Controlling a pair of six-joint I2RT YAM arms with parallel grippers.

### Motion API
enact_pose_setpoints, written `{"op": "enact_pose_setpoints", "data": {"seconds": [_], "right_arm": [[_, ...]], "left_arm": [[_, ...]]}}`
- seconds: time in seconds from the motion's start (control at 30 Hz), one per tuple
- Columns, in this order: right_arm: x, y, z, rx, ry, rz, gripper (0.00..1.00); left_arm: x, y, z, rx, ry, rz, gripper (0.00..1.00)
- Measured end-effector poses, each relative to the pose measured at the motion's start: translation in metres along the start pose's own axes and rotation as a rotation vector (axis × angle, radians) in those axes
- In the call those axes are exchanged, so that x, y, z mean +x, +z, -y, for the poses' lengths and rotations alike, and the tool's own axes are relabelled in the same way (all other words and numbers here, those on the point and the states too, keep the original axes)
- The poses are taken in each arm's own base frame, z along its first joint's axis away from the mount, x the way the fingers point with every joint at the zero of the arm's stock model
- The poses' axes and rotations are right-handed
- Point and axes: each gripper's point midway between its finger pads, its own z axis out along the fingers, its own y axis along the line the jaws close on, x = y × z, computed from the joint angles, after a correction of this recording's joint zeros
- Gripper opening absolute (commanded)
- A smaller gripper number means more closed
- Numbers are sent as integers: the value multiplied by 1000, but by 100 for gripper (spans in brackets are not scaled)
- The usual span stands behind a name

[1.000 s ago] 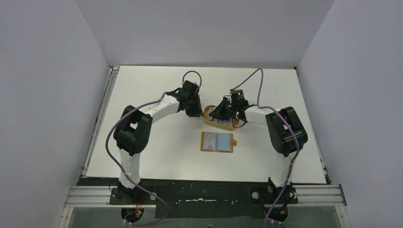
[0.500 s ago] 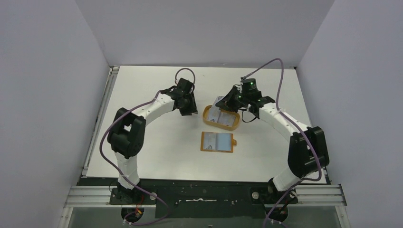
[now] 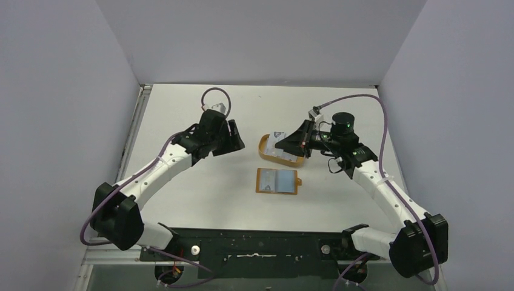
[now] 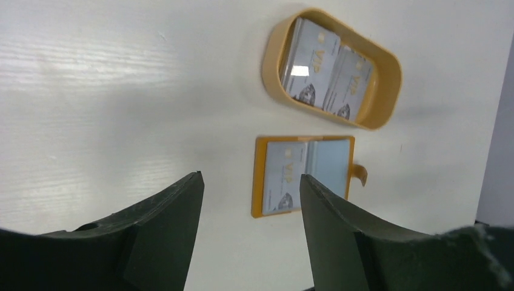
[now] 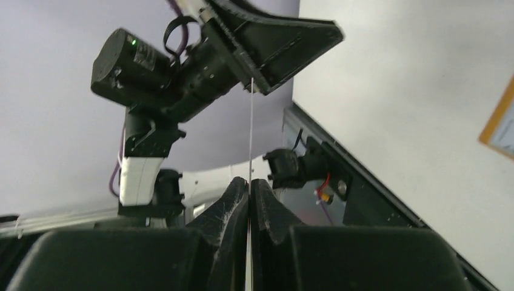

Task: Put the credit cards into the card holder
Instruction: Pick up the credit card from the storage box.

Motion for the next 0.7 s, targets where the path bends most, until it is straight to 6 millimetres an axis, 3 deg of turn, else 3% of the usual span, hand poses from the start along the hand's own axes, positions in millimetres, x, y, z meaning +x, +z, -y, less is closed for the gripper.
{"op": "enact_pose_setpoints", "data": {"seconds": [0.03, 0.1, 0.23, 0.37, 0.5, 0.7], "right_arm": [[12, 0, -4, -26, 0, -35, 0], [26, -2, -7, -54, 10, -69, 0], [31, -8, -11, -68, 2, -69, 0], [28, -15, 1, 61, -87, -26, 0], [14, -35, 31, 293, -311, 98, 0], [23, -66, 106, 577, -413, 84, 0]], "left_arm": [[9, -2, 1, 7, 15, -12, 96], [27, -5, 5, 26, 55, -39, 97], [65, -17, 20, 78, 152, -84, 97], [80, -32, 24, 119, 184, -83, 97], [90, -38, 26, 150, 201, -74, 96], [133, -36, 54, 210, 306, -143, 86]]}}
